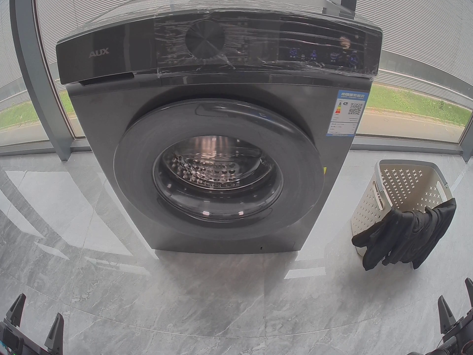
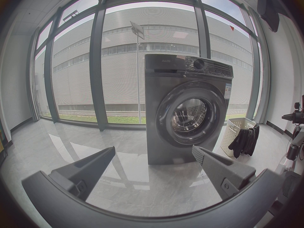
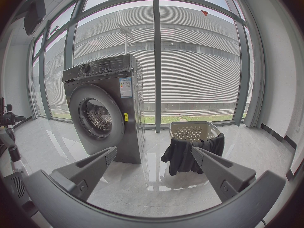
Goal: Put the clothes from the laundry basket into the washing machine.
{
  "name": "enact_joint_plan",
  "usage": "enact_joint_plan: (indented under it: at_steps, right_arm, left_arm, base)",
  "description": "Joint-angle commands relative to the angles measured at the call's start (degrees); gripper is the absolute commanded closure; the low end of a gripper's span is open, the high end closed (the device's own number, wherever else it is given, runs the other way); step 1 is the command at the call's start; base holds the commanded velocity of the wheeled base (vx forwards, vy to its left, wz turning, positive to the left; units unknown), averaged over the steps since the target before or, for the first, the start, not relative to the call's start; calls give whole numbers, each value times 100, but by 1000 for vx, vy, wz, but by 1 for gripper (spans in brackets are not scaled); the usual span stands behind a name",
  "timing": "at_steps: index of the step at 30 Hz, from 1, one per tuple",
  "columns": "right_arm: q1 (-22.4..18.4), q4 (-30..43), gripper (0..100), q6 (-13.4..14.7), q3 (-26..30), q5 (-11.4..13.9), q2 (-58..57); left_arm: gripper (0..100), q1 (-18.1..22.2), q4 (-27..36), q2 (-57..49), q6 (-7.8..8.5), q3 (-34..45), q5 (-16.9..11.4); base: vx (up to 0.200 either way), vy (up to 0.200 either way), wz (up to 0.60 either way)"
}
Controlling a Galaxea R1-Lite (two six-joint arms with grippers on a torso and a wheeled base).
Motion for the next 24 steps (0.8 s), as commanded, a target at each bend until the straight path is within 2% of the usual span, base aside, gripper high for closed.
enact_joint_plan:
  at_steps: [1, 24]
  right_arm:
    - [1, 0, 0, -4, 101, 2, -75]
    - [1, 0, 0, -4, 101, 2, -75]
  left_arm:
    - [0, 1, -4, -104, 2, 101, 0]
    - [0, 1, -4, -104, -15, 101, 0]
  base:
    - [0, -200, 0]
    - [0, -200, 0]
